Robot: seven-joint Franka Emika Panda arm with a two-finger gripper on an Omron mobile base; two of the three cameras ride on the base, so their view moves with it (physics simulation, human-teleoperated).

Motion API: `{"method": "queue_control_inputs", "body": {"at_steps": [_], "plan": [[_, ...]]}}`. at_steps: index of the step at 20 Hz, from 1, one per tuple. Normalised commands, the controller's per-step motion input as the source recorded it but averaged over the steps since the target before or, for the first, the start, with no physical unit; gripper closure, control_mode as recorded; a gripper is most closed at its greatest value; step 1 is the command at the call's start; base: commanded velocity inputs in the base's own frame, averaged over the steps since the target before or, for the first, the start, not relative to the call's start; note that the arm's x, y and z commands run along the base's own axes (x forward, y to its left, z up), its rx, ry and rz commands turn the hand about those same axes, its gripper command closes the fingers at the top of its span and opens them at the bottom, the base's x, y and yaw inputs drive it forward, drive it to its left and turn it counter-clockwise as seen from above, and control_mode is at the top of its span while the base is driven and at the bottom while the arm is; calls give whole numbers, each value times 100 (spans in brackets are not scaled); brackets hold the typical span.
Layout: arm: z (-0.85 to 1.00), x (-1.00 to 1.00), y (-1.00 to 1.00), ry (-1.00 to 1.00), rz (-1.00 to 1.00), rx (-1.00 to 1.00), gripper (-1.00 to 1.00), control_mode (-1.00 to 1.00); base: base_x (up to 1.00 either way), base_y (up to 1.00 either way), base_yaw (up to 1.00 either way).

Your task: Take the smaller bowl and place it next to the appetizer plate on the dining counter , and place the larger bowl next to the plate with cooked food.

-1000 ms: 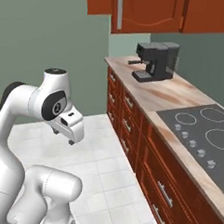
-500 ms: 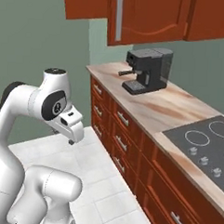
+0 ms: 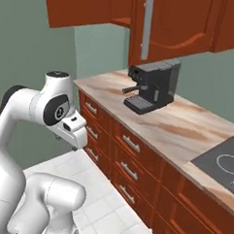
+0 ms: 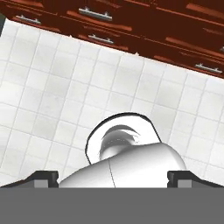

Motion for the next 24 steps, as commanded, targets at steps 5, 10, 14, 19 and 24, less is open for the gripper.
{"method": "queue_control_inputs", "body": {"at_steps": [5,10,14,19,24], "plan": [[0,0,0,0,0,0,-100,100,100,88,-38],[0,0,0,0,0,0,-100,100,100,73,-39],[0,0,0,0,0,0,-100,100,100,63,-39],[0,0,0,0,0,0,-100,100,97,50,-37],[0,0,0,0,0,0,-100,100,82,40,-30]]}}
